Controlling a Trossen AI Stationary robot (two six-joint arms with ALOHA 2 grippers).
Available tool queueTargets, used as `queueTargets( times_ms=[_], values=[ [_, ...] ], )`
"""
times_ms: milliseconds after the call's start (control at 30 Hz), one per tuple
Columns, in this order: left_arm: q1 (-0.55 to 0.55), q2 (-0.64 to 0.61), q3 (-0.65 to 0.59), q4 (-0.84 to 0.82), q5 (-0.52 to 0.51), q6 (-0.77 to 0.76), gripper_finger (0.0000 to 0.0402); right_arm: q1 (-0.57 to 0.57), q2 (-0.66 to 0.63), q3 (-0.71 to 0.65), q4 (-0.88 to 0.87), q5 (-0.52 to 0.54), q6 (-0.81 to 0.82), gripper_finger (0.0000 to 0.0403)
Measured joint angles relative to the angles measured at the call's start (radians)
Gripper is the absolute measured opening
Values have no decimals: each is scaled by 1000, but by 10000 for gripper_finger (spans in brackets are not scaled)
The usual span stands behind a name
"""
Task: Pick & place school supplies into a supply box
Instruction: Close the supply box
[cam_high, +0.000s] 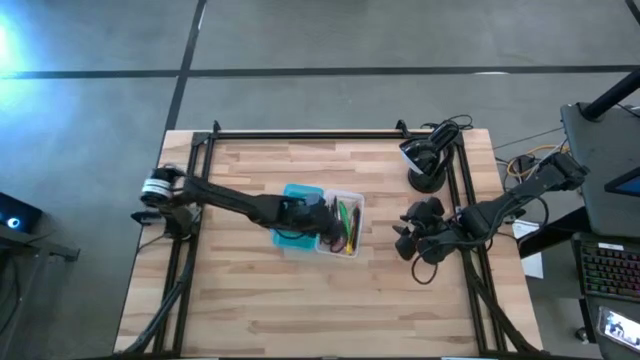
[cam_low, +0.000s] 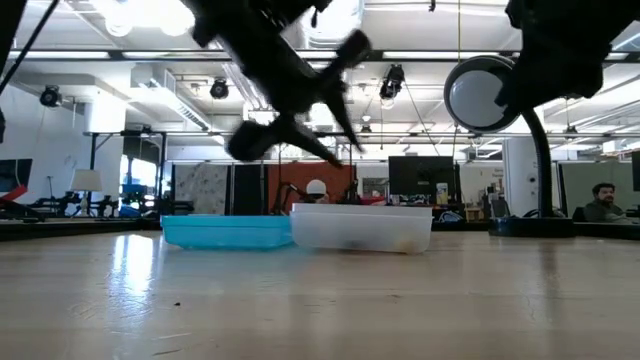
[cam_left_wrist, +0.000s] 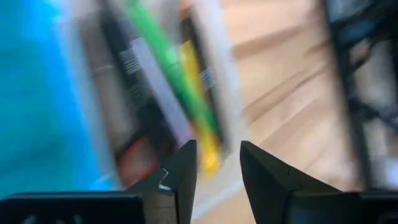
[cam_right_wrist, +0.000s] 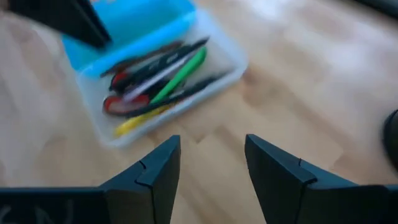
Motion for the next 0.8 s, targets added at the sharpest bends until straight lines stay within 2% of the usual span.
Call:
queueTargets(
  times_ms=[67, 133, 233, 300, 433, 567, 733, 800],
  values=[
    [-25, -48, 26, -166, -56, 4, 105, 1, 0, -4, 2, -49, 22, 171],
    [-57, -110, 30, -383, -171, -44, 103, 0, 5, -11, 7, -80, 63, 171],
    [-79, -206, 15, -609, -286, -216, 103, -9, 23, -29, 50, -105, 131, 171],
    [-78, -267, -30, -684, -323, -303, 103, -27, 43, -50, 132, -123, 161, 171],
    [-62, -386, -166, -654, -354, -386, 103, -76, 117, -93, 374, -201, 130, 171],
    [-20, -475, -346, -568, -340, -460, 103, -119, 193, -80, 432, -226, 120, 163],
    [29, -547, -619, -259, -216, -522, 103, -170, 266, -70, 437, -327, 117, 103],
    [32, -562, -705, -163, -203, -538, 103, -173, 288, -69, 456, -342, 114, 70]
  ],
)
